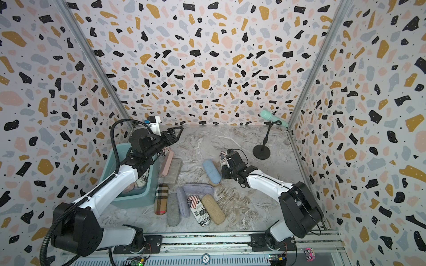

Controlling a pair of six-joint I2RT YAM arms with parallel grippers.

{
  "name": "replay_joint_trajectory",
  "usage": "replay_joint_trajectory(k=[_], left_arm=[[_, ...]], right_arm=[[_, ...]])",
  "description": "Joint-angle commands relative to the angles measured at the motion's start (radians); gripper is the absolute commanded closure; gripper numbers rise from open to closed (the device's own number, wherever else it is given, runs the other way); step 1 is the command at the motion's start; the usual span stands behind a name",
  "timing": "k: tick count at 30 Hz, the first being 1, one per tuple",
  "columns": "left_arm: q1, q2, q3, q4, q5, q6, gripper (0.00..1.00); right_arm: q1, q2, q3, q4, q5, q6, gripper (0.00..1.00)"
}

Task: Put the glasses cases into the storage boxes
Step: Pick up the glasses case at the center of the board.

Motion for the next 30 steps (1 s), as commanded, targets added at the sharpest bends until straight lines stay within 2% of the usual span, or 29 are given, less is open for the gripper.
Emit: replay_joint_trajectory(k=[1,7,18,23,30], left_arm=[[-0.047,0.036,0.015,0.018,0.029,0.017,0.16],[-0.130,0.080,0.012,0.009,0.031,0.014,0.00],[-0.187,0.140,0.015,0.048,0.098,-0.015,0.00],[-0.192,0.155,0.029,0.036,0.121,-0.023,0.09],[-0.193,0.173,0.019,0.082,0.148,-0.073,0.28]], right_arm=[[0.041,-0.077,0.047,0.024,0.041,-0.038,0.65],[0.141,-0.101,0.152,0.039,0.116,-0.077,0.66],[0.227,-0.035,0.292,0.061,0.118,-0.107,0.66],[0.235,0.000,0.326,0.064,0.107,-0.111,0.67],[0.236,0.019,0.339,0.091,0.103,-0.106,0.67]])
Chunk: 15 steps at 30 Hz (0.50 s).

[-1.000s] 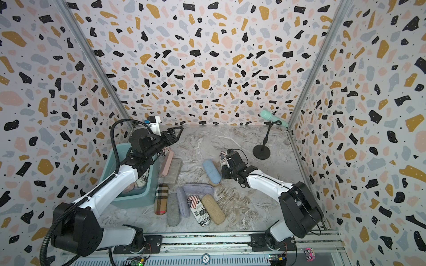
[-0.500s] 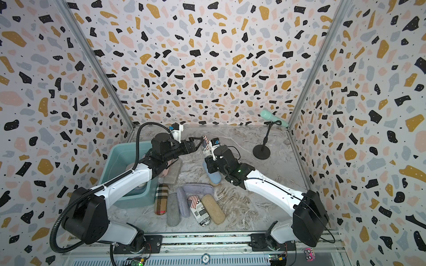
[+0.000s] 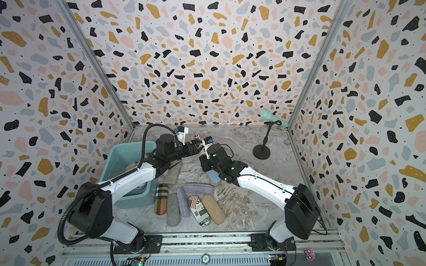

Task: Put the glasses cases into the storage boxes
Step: Pick up the glasses case at the center of the board.

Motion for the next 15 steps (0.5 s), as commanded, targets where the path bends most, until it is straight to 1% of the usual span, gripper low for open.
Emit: replay_joint_trajectory(k=[1,2,4,6,8,9,12,13,15], left_arm=[[-0.006,-0.002,0.017,0.060,0.022,-0.015,0.31],[-0.006,-0.002,0.016,0.058,0.019,-0.012,0.33],[-0.006,-0.002,0.016,0.066,0.021,-0.016,0.41],[-0.006,-0.004,0.011,0.080,0.025,-0.025,0.44],[-0.006,-0.006,0.009,0.083,0.021,-0.025,0.46],[-0.006,-0.007,0.008,0.082,0.018,-0.026,0.47],[-0.005,-0.017,0.009,0.063,-0.007,-0.012,0.47],[-0.003,-0.024,0.011,0.049,-0.021,-0.002,0.47],[0.002,-0.034,0.021,0.003,-0.054,0.025,0.48]], right_arm=[[0.005,-0.007,0.061,0.048,0.000,-0.012,0.67],[0.004,-0.001,0.066,0.047,0.000,-0.013,0.67],[0.004,0.008,0.070,0.046,-0.006,-0.014,0.67],[0.005,0.011,0.070,0.048,-0.012,-0.012,0.66],[0.004,0.009,0.069,0.054,-0.011,-0.014,0.63],[0.004,0.005,0.068,0.058,-0.013,-0.016,0.58],[0.006,-0.015,0.055,0.061,-0.020,-0.009,0.37],[0.007,-0.027,0.048,0.053,-0.022,-0.009,0.33],[0.013,-0.057,0.018,0.036,-0.018,-0.009,0.30]])
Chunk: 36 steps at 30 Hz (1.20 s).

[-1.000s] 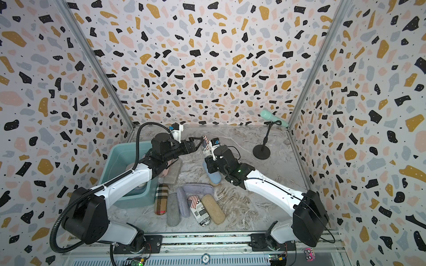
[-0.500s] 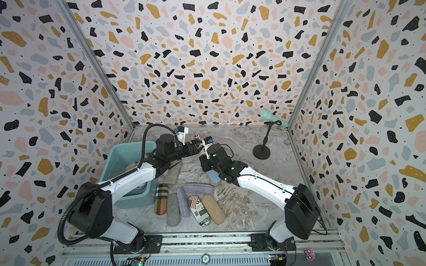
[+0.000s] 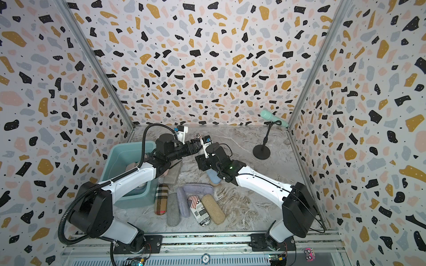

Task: Put the glasses cases into the storage boxes
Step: Pick up the glasses case at the center of the board, then place the glasses case in the storage box.

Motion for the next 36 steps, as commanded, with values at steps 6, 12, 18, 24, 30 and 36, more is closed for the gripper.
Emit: replay_joint_trajectory(k=[6,12,18,24,30,36], left_arm=[[0.039,-0.069,0.047,-0.090,-0.098,0.098,0.48],[0.117,-0.139,0.137,-0.338,-0.299,0.228,0.48],[0.323,-0.273,0.235,-0.662,-0.576,0.326,0.47],[0.463,-0.364,0.192,-0.818,-0.902,0.451,0.48],[0.481,-0.243,0.161,-0.837,-1.000,0.502,0.48],[0.486,-0.075,0.159,-0.864,-1.013,0.502,0.48]], right_arm=[[0.027,-0.251,-0.157,-0.038,0.029,0.047,0.27],[0.014,-0.432,-0.255,-0.111,0.151,0.049,0.27],[-0.158,-0.546,-0.379,-0.058,0.011,0.072,0.29],[-0.288,-0.517,-0.433,0.030,-0.149,0.076,0.31],[-0.336,-0.473,-0.437,0.068,-0.225,0.060,0.31],[-0.368,-0.495,-0.471,0.080,-0.265,0.062,0.31]])
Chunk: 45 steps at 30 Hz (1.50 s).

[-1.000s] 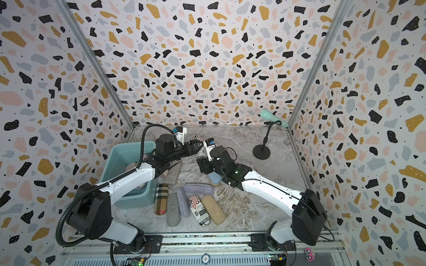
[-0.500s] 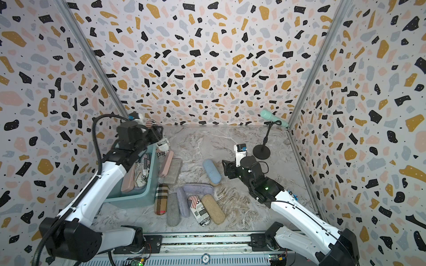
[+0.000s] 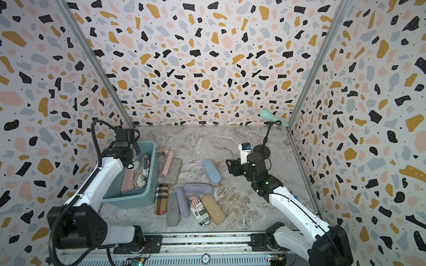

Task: Put the glasses cases into the storage boxes
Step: Place the glasses case in the storage box.

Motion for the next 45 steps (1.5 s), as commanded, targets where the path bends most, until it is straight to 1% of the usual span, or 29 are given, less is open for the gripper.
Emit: replay_joint_trajectory(k=[1,4,5,9,11,13,16,19,21,23,25,27,29,31,34,36,38,40,45], left_arm=[[0.007,0.033,-0.021,-0.001,-0.036,0.029,0.48],[0.009,0.065,-0.013,0.005,-0.019,0.028,0.48],[0.009,0.073,-0.008,0.006,-0.018,0.032,0.46],[0.009,0.098,0.026,-0.018,0.003,0.039,0.28],[0.008,0.093,0.049,-0.036,0.016,0.042,0.21],[0.007,0.075,0.077,-0.050,0.050,0.041,0.17],[0.007,0.031,0.126,-0.058,0.096,0.041,0.16],[0.007,-0.027,0.179,-0.036,0.218,0.017,0.16],[-0.005,-0.074,0.184,0.031,0.344,-0.025,0.18],[-0.052,-0.115,0.167,0.125,0.411,-0.076,0.20],[-0.138,-0.135,0.158,0.214,0.436,-0.084,0.20],[-0.234,-0.126,0.150,0.294,0.449,-0.102,0.20],[-0.307,-0.096,0.146,0.350,0.457,-0.124,0.20],[-0.359,-0.059,0.134,0.389,0.474,-0.140,0.21],[-0.420,0.009,0.126,0.373,0.472,-0.122,0.22],[-0.444,0.044,0.114,0.331,0.460,-0.115,0.22],[-0.458,0.063,0.092,0.290,0.433,-0.117,0.23],[-0.470,0.071,0.063,0.257,0.388,-0.121,0.24],[-0.508,0.074,-0.020,0.187,0.161,-0.134,0.24]], right_arm=[[-0.018,-0.034,-0.033,0.028,-0.046,-0.004,0.31],[-0.036,-0.038,-0.054,0.032,-0.062,-0.001,0.31],[-0.041,-0.040,-0.057,0.028,-0.069,0.001,0.31],[-0.050,-0.046,-0.065,0.024,-0.076,0.000,0.30],[-0.050,-0.041,-0.066,0.027,-0.076,0.003,0.30],[-0.050,-0.034,-0.060,0.025,-0.082,0.008,0.30],[-0.049,-0.024,-0.046,0.012,-0.093,0.006,0.30],[-0.050,-0.018,-0.042,0.003,-0.094,0.004,0.30],[-0.048,-0.010,-0.041,-0.006,-0.099,0.007,0.30],[-0.046,-0.003,-0.041,-0.013,-0.106,0.010,0.30],[-0.041,0.008,-0.040,-0.021,-0.106,0.006,0.30],[-0.034,0.029,-0.030,-0.039,-0.110,-0.009,0.31],[-0.019,0.059,-0.011,-0.074,-0.100,-0.028,0.31],[0.006,0.095,0.013,-0.111,-0.082,-0.054,0.31],[0.072,0.145,0.047,-0.171,-0.015,-0.084,0.31],[0.116,0.169,0.058,-0.190,0.036,-0.087,0.31],[0.136,0.183,0.056,-0.186,0.061,-0.080,0.30],[0.137,0.191,0.048,-0.166,0.066,-0.073,0.29],[0.136,0.226,0.040,-0.100,0.093,-0.065,0.28]])
